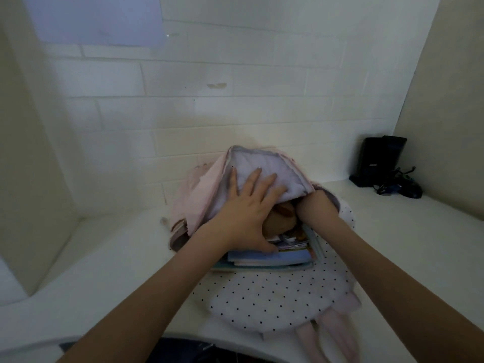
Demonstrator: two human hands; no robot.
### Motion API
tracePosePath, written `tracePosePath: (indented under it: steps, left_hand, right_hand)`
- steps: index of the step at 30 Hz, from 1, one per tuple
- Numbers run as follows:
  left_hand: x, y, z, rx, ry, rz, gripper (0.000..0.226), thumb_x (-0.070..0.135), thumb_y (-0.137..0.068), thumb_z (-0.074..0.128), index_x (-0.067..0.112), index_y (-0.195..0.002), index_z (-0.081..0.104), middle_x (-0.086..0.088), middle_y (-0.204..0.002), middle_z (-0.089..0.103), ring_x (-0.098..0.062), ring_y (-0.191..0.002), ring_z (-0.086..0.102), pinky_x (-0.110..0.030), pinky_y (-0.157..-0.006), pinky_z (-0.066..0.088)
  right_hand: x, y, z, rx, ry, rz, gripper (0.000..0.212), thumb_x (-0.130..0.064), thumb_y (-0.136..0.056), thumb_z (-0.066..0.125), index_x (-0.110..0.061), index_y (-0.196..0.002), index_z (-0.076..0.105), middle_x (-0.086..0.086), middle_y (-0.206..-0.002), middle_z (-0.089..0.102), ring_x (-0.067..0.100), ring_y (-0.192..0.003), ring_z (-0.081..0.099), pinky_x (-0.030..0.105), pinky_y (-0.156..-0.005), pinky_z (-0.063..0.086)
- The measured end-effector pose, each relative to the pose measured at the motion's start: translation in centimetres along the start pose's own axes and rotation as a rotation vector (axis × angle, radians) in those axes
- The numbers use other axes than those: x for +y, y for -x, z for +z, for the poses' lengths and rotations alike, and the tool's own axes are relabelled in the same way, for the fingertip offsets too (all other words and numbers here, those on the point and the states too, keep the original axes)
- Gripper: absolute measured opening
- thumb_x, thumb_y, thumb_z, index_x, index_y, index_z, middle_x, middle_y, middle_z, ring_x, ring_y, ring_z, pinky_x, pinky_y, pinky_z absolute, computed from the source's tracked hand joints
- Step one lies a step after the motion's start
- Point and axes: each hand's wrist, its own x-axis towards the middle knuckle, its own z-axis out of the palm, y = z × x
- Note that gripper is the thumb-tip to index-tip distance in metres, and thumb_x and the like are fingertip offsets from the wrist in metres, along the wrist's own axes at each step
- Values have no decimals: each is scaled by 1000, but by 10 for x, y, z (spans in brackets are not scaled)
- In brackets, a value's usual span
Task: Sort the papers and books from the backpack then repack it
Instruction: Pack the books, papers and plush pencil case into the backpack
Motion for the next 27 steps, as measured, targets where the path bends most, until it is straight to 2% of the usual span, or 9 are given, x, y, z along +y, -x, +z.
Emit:
tracePosePath:
  steps: [3,4,5,6,10,14,20,23,27]
  left_hand:
    - [17,12,12,76,-23,79,110,80,-63,50,32,-149,1,-6,-159,-3,-33,-144,-14,-72,-104,-10]
    - [21,15,18,79,-51,110,110,84,-61,46,33,-149,2,-6,-159,-2,-32,-145,-14,-72,-104,-10]
    - [22,16,22,93,-88,133,109,85,-61,44,33,-149,6,-5,-159,-1,-31,-145,-13,-72,-104,-9]
    - [20,17,27,118,-106,149,105,84,-62,44,33,-149,13,-5,-159,2,-30,-146,-9,-72,-105,-6]
    - [17,16,34,191,-106,150,80,78,-75,40,31,-140,40,-6,-156,23,-32,-145,15,-72,-105,9]
    - [19,10,31,190,-135,93,73,74,-76,40,29,-132,50,-7,-152,32,-34,-142,24,-73,-104,14]
    - [34,3,29,170,-87,51,49,60,-76,42,29,-106,65,-9,-148,40,-37,-137,34,-74,-102,17]
    - [40,3,29,127,-72,63,36,52,-74,48,28,-94,66,-12,-147,40,-39,-136,34,-75,-101,16]
    - [43,9,7,82,145,21,57,67,-79,28,31,-102,67,0,-144,43,-25,-138,31,-62,-112,3]
  right_hand:
    - [6,16,-24,109,635,185,27,-12,-100,36,3,-103,59,20,-105,58,29,-102,56,22,-92,41]
    - [11,19,-20,119,751,28,29,-15,-100,37,2,-111,58,19,-113,58,29,-108,55,25,-96,41]
    - [22,17,-8,167,722,-245,32,-20,-99,38,-3,-120,55,17,-123,57,29,-113,54,31,-98,42]
    - [27,28,-4,-21,609,-353,33,-23,-99,38,-8,-123,54,13,-126,58,28,-113,54,34,-95,43]
    - [38,55,-22,-141,585,-384,29,-28,-99,34,-14,-89,57,6,-94,64,25,-86,58,31,-72,43]
    - [42,72,-45,-257,459,-400,48,-36,-94,44,-21,-49,38,-4,-50,40,11,-49,39,27,-51,30]
    - [31,117,-60,-740,-202,-587,32,-37,-78,56,-19,-51,49,6,-64,45,19,-62,39,34,-64,33]
    - [25,117,-47,-528,-192,-610,46,-35,-85,61,-6,-54,45,7,-52,38,14,-51,32,26,-55,28]
    - [33,104,-40,59,-466,-430,47,-25,-90,60,-6,-50,45,2,-47,35,9,-43,31,17,-45,27]
